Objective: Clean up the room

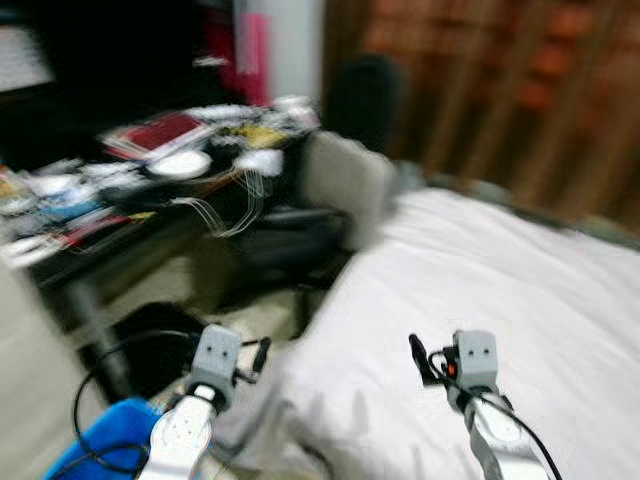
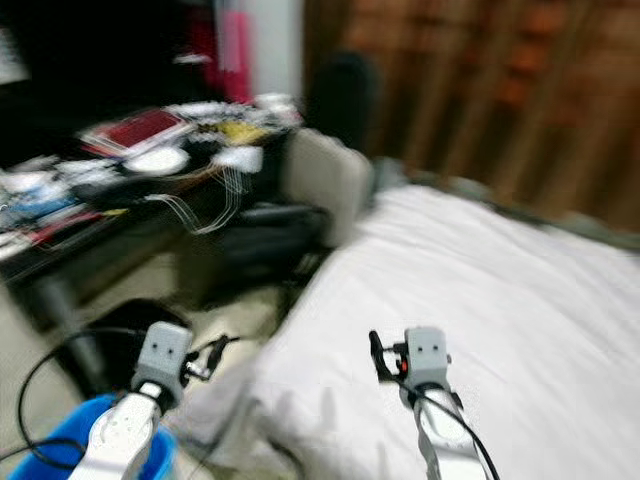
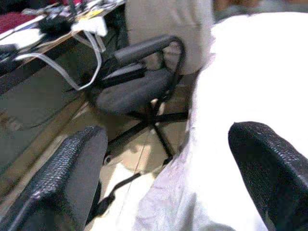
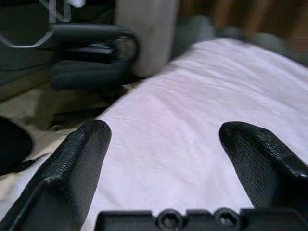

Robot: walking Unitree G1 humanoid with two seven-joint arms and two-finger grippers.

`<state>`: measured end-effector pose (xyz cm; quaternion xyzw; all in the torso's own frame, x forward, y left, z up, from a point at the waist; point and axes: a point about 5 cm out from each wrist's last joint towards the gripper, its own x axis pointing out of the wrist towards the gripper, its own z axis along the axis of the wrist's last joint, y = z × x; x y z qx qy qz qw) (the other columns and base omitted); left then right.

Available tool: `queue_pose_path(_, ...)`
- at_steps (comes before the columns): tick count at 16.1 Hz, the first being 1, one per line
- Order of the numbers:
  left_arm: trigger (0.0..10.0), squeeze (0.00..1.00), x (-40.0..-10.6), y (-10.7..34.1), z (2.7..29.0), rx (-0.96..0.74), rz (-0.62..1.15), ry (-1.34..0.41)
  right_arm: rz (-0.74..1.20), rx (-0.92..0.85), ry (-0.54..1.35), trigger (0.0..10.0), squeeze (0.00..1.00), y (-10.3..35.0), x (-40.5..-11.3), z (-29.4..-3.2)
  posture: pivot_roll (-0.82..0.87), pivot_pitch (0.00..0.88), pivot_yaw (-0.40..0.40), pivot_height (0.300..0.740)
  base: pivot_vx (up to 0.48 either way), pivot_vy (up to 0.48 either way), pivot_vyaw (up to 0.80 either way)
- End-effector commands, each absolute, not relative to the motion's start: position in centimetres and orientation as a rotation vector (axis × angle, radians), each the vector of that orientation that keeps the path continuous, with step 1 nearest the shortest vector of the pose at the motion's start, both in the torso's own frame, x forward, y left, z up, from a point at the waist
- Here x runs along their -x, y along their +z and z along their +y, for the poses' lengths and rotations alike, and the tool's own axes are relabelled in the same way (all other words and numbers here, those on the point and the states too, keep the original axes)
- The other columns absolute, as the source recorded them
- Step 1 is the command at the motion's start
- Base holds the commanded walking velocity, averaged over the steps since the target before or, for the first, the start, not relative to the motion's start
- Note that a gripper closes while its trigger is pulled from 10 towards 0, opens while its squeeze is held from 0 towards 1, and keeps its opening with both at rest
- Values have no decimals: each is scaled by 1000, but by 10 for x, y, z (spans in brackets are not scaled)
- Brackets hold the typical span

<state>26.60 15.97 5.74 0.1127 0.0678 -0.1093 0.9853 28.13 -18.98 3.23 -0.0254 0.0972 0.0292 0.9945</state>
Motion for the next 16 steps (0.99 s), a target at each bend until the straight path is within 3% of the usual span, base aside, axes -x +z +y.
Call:
queue_pose_path(1, 10000, 0, -265, 56, 159, -218, 140, -225, 179, 53, 49, 10000, 0, 37, -283, -193, 61, 0, -70, 740, 0, -480, -800)
queue_pose_path(3, 10000, 0, -265, 55, 158, -213, 141, -240, 180, 63, 43, 10000, 0, 37, -283, -195, 53, 0, -58, 740, 0, -474, -800)
queue_pose_path(16, 10000, 0, -293, 54, 147, -205, 152, -184, 169, 53, 48, 10000, 0, 38, -280, -198, -17, 0, -30, 740, 36, 0, -800)
